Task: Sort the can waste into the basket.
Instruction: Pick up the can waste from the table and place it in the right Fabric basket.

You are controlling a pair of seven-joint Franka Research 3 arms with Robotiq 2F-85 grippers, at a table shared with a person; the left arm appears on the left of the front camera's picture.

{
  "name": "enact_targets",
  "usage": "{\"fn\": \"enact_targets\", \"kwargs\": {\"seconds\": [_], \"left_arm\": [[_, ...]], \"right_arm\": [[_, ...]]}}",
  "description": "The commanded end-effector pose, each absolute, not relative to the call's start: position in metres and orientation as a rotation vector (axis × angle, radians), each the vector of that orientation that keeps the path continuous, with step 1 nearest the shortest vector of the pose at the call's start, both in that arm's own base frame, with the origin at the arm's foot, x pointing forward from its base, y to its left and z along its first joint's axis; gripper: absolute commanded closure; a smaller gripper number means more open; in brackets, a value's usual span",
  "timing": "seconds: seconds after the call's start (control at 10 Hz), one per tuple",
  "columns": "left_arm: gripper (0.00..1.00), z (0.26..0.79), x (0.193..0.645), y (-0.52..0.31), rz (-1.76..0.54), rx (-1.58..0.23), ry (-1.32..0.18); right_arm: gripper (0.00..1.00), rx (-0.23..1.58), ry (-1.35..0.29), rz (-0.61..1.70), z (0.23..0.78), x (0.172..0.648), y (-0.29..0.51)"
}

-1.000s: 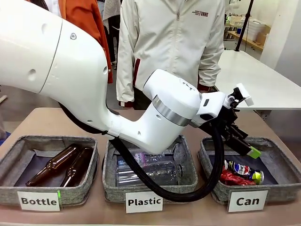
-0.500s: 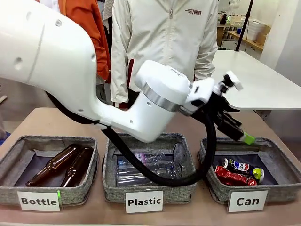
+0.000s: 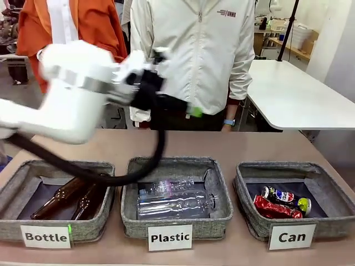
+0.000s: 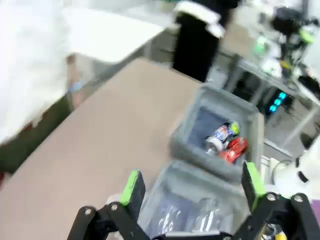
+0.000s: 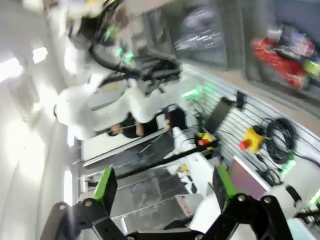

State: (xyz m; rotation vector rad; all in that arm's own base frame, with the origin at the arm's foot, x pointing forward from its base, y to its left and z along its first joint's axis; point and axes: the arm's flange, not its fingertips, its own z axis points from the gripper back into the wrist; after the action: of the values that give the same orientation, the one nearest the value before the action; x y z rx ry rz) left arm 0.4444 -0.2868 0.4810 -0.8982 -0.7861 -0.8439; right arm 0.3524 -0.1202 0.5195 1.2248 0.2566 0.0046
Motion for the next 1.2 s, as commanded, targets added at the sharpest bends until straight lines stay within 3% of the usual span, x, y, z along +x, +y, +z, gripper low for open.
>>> {"fn": "enact_targets", "kwargs": {"seconds": [0.0, 0.1, 0.2, 0.3, 0.6, 0.7, 0.8, 1.1], "left_arm": [[0.0, 0.477, 0.422, -0.205, -0.65, -0.891, -0.6], [0.0, 0.477, 0.424, -0.159, -0.561, -0.932, -0.422], [0.0, 0.481, 0.429, -0.114, -0.474, -1.022, -0.366], [0.0, 0.483, 0.432, -0.069, -0.385, -1.143, -0.367], [0.0, 0.494, 0.43, 0.044, -0.119, -1.516, -0.517], [0.0, 0.484, 0.431, 0.073, -0.105, -1.534, -0.576], [0.0, 0.497, 0.417, 0.034, -0.259, -1.391, -0.445], [0.0, 0.497, 0.417, 0.034, -0.259, -1.391, -0.445]], "right_arm": [[0.0, 1.391, 0.353, 0.089, 0.499, 0.374, -0.058], [0.0, 1.454, 0.363, 0.079, 0.484, 0.381, -0.024], [0.0, 1.486, 0.311, 0.039, 0.469, 0.392, 0.0], [0.0, 1.473, 0.231, 0.017, 0.454, 0.4, 0.015], [0.0, 1.464, 0.284, 0.08, 0.423, 0.41, 0.039], [0.0, 1.456, 0.299, 0.04, 0.432, 0.405, 0.029], [0.0, 1.456, 0.299, 0.04, 0.432, 0.405, 0.029], [0.0, 1.456, 0.299, 0.04, 0.432, 0.405, 0.029]]}}
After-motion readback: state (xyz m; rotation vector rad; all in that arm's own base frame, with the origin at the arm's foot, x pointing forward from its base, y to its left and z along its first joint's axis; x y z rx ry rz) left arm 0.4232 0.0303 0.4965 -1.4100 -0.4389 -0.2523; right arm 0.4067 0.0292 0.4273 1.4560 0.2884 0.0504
